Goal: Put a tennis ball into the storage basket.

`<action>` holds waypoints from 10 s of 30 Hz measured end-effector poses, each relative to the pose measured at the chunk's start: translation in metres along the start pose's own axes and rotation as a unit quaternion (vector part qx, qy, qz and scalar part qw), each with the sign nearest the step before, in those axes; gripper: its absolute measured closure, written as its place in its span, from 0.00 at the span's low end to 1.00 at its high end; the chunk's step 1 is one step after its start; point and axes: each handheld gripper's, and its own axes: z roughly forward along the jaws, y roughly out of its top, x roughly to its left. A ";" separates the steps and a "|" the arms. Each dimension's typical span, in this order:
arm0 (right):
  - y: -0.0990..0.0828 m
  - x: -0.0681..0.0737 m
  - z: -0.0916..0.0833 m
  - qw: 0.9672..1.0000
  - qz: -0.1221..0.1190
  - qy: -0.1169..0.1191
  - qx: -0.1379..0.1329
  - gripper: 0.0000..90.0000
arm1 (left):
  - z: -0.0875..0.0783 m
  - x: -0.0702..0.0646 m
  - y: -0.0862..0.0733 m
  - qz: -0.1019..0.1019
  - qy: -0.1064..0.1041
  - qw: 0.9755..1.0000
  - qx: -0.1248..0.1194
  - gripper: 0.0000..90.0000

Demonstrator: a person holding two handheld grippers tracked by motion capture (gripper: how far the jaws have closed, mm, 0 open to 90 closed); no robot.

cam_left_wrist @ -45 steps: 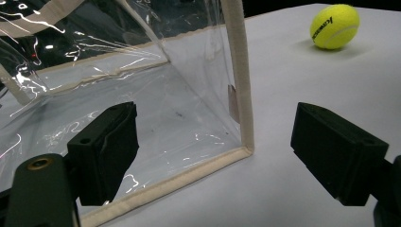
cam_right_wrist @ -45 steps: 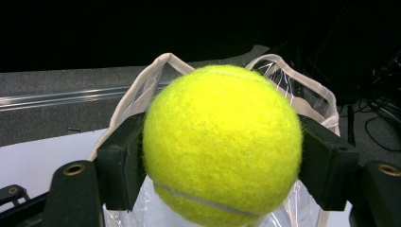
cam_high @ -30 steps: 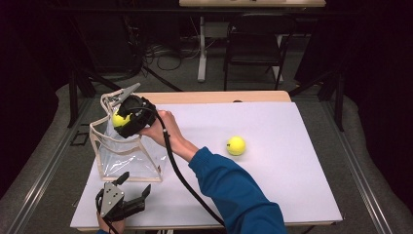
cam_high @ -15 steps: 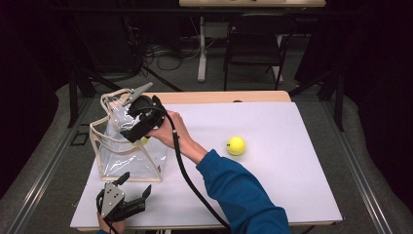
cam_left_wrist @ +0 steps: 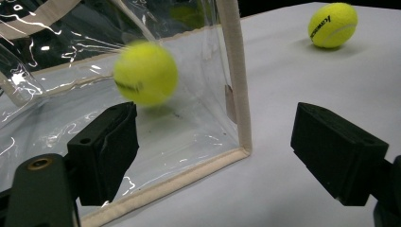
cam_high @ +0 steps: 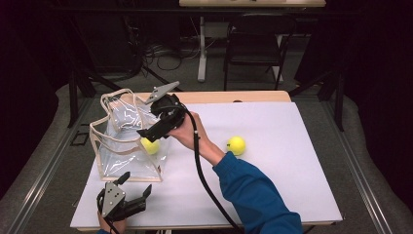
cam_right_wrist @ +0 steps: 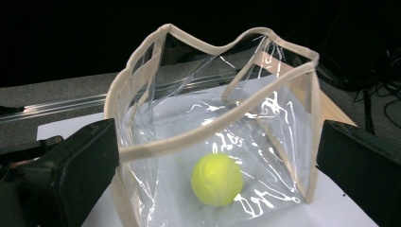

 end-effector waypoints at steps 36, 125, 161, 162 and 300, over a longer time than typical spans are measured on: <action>-0.105 -0.017 -0.072 0.998 0.039 -0.045 0.014 0.00 | 0.000 -0.002 0.001 0.008 0.006 1.000 -0.004 0.18; -0.254 -0.045 -0.134 0.978 0.157 -0.110 0.079 0.00 | 0.002 -0.005 0.003 0.026 0.005 1.000 -0.004 0.18; -0.246 -0.083 -0.102 0.966 0.172 -0.157 0.112 0.00 | 0.000 -0.005 0.003 0.023 0.007 1.000 -0.002 0.18; -0.246 -0.083 -0.100 0.966 0.173 -0.156 0.113 0.00 | 0.000 -0.005 0.003 0.024 0.006 1.000 -0.003 0.18; -0.181 -0.039 -0.070 0.984 0.089 -0.113 0.102 0.29 | 0.000 -0.006 0.003 0.025 0.007 1.000 -0.006 0.18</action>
